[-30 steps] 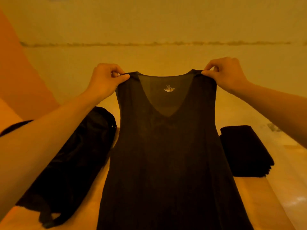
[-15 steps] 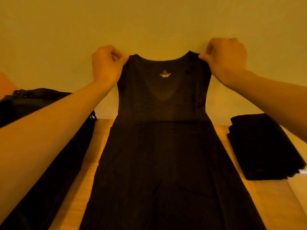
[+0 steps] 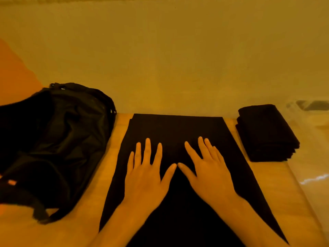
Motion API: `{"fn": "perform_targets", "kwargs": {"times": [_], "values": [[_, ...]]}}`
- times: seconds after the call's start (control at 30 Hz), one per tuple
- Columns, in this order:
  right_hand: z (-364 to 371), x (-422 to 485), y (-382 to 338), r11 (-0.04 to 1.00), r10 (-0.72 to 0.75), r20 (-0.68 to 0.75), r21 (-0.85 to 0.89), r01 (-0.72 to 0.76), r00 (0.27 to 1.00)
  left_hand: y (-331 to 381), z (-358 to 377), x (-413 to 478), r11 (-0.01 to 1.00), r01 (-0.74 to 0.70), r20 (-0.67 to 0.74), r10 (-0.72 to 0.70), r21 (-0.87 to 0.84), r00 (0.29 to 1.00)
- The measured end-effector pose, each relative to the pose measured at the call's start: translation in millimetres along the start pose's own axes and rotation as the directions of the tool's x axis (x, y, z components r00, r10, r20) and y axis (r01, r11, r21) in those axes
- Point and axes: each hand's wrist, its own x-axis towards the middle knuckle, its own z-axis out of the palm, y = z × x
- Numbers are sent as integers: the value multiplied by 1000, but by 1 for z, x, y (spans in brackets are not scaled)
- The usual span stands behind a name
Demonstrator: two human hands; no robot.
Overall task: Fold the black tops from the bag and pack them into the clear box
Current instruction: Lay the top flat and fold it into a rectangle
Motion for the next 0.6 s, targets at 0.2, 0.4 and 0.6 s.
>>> {"fn": "perform_targets", "kwargs": {"times": [0.2,0.4,0.6], "values": [[35,-39,-5,994,63,-89,-79,-70,994,-4,35,-33,997,3,-85,4,75,996],[25,-96,14,998,53,-169,-24,-58,984,-17,33,-89,1000,29,-301,-31,-10,953],[54,-162,17,988,116,-181,-78,-132,977,2,65,-134,999,24,-271,-30,-25,962]]}}
